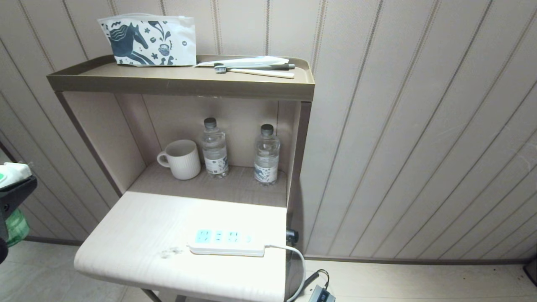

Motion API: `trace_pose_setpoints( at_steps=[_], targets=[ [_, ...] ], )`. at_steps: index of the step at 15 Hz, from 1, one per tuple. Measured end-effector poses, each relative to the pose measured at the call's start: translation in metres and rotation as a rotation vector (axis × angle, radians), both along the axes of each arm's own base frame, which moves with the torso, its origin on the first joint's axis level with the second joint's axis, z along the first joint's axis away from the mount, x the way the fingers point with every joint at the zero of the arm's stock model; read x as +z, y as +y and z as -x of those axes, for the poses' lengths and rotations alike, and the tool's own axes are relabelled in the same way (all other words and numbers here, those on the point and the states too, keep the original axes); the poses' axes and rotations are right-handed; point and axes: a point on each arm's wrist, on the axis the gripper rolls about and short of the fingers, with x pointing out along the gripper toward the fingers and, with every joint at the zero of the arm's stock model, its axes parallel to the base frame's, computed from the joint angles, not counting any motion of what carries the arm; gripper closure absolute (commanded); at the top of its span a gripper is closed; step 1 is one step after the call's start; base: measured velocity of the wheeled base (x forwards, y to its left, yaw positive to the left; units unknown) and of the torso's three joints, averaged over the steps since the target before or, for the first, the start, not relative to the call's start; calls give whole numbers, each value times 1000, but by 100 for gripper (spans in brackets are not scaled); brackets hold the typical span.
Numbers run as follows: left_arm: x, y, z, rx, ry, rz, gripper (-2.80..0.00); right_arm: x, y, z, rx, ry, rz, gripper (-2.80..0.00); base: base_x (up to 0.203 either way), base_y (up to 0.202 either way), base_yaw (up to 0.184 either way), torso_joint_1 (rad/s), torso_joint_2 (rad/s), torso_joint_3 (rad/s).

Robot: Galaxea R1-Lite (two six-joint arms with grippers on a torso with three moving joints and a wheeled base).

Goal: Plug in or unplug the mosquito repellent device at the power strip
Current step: Insert the plug into the socket

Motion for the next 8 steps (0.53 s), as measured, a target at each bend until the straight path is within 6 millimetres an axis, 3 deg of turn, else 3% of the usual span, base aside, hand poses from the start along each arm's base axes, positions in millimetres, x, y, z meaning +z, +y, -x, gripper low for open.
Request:
trace_pose_setpoints(
  at_steps=[3, 8],
  targets=[
    [4, 4, 5, -17, -1, 24, 0, 0, 0, 0, 0, 0, 0, 0, 0, 0, 0, 0, 0, 0],
    [10, 10, 17, -211, -7, 132, 0, 0, 0, 0, -1, -1, -6, 0, 0, 0, 0, 0, 0, 0]
  ],
)
